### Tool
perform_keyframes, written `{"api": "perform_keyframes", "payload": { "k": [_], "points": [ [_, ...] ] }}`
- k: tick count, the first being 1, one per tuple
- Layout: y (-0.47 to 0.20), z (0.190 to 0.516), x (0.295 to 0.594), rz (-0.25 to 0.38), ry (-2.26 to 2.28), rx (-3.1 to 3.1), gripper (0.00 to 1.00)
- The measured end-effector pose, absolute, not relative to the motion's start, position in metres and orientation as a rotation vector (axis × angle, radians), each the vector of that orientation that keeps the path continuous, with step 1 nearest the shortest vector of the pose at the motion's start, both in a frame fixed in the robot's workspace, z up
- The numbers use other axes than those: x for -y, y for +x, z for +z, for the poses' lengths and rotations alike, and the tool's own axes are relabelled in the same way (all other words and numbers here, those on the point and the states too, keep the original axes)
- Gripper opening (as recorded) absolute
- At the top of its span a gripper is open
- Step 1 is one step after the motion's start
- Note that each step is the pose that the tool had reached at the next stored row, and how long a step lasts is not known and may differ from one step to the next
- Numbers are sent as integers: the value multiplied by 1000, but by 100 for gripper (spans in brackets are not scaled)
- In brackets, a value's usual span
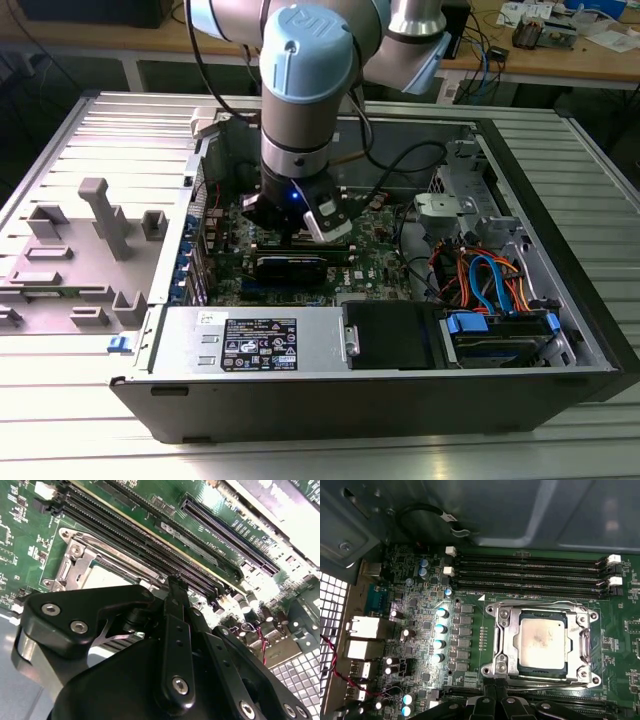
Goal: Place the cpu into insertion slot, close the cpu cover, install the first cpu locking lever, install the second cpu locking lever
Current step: 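Install the second cpu locking lever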
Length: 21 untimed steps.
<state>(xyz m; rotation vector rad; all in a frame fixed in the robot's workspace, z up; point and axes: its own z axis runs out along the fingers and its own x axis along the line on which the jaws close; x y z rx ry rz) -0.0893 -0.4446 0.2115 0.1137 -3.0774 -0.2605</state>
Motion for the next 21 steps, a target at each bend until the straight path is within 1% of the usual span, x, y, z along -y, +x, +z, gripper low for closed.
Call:
{"api": "perform_keyframes", "payload": {
  "k": [8,21],
  "points": [
    [-93,207,445,-296,115,3075,11],
    [-95,200,445,-328,116,3072,11]
  ]
}}
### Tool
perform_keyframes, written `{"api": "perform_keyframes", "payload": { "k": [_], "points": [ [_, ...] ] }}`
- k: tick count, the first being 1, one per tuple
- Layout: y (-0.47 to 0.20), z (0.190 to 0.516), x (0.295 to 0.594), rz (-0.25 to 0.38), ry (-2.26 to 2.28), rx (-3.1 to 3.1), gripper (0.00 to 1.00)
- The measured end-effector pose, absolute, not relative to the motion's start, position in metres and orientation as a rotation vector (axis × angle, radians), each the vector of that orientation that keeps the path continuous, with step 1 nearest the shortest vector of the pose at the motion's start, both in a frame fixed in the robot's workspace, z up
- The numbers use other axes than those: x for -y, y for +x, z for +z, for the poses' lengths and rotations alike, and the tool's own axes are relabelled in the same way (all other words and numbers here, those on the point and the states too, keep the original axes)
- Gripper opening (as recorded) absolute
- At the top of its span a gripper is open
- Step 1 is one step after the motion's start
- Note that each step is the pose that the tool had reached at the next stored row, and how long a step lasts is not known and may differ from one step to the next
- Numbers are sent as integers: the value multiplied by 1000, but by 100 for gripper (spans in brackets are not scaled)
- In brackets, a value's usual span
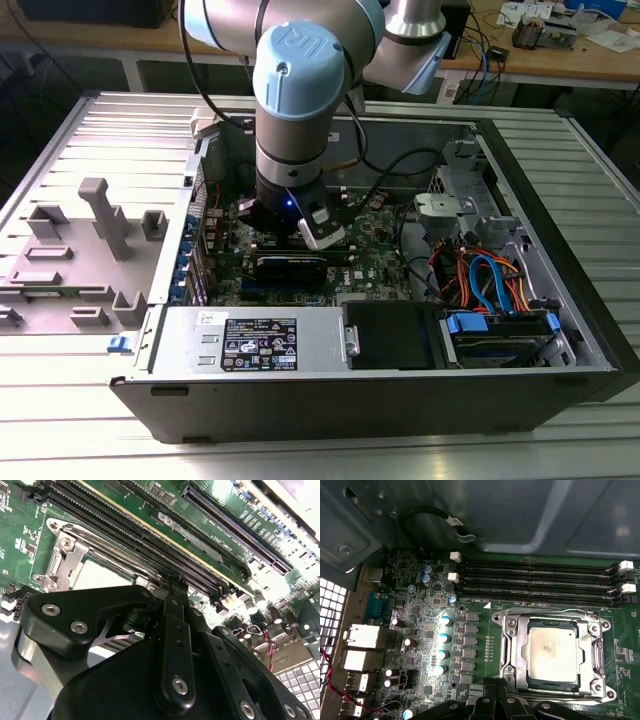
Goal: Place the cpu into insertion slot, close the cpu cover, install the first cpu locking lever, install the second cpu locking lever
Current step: 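Install the second cpu locking lever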
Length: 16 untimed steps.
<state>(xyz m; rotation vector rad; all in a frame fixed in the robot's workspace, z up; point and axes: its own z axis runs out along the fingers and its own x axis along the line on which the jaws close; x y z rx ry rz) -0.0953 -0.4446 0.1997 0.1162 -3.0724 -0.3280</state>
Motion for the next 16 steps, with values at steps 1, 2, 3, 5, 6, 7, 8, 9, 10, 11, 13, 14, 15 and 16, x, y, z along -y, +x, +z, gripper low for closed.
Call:
{"api": "perform_keyframes", "payload": {
  "k": [1,2,3,5,6,7,8,9,10,11,13,14,15,16],
  "points": [
    [-95,200,445,-328,116,3072,11],
    [-95,200,444,-326,116,3072,11],
    [-95,200,444,-318,116,3074,11],
    [-96,201,445,-312,116,3074,11],
    [-96,202,445,-313,116,3074,11],
    [-96,203,445,-313,116,3074,11],
    [-96,204,445,-313,116,3074,11],
    [-96,206,445,-313,116,3074,11],
    [-96,211,445,-313,116,3074,11],
    [-96,215,445,-313,116,3074,11],
    [-96,223,444,-313,116,3074,11],
    [-96,229,444,-313,116,3074,11],
    [-96,233,444,-313,116,3074,11],
    [-96,237,444,-313,116,3074,11]
  ]
}}
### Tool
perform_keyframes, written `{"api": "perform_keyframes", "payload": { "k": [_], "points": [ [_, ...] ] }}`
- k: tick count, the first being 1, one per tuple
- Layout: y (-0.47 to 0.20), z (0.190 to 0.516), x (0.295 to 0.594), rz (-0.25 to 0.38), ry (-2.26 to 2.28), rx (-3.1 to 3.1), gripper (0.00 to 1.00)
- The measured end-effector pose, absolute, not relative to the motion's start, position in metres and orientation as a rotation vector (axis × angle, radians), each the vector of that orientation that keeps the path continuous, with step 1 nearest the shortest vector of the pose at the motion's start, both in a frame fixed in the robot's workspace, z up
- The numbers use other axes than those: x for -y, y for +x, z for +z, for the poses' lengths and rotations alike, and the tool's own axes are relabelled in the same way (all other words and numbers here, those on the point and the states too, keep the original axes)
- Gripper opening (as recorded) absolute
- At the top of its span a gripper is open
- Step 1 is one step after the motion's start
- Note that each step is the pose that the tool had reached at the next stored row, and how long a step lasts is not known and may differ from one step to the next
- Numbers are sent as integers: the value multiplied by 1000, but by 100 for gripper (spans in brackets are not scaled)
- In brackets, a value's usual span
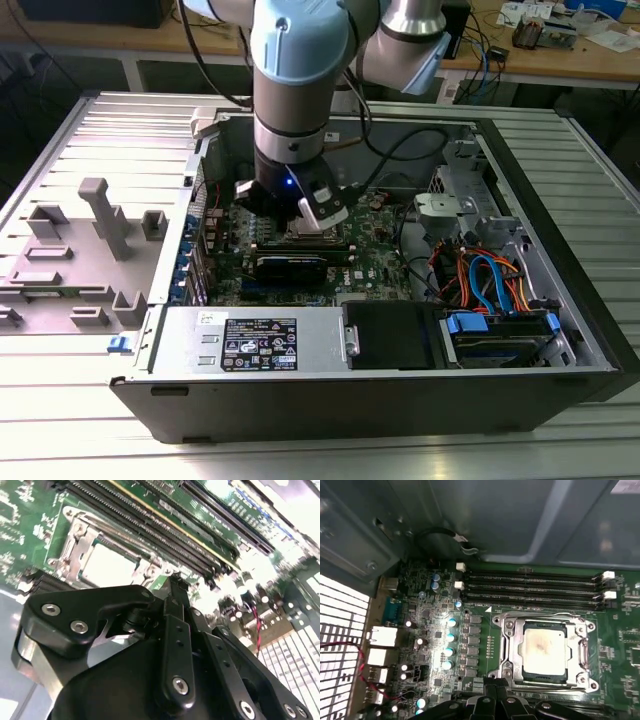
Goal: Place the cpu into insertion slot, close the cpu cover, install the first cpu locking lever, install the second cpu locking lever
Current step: 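Install the second cpu locking lever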
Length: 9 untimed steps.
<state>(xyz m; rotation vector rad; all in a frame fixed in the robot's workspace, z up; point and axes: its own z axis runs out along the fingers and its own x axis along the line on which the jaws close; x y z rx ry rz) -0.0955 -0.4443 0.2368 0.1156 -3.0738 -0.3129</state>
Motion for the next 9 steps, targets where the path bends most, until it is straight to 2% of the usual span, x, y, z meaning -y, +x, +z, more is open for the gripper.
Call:
{"api": "perform_keyframes", "payload": {
  "k": [9],
  "points": [
    [-96,239,444,-313,116,3074,11]
  ]
}}
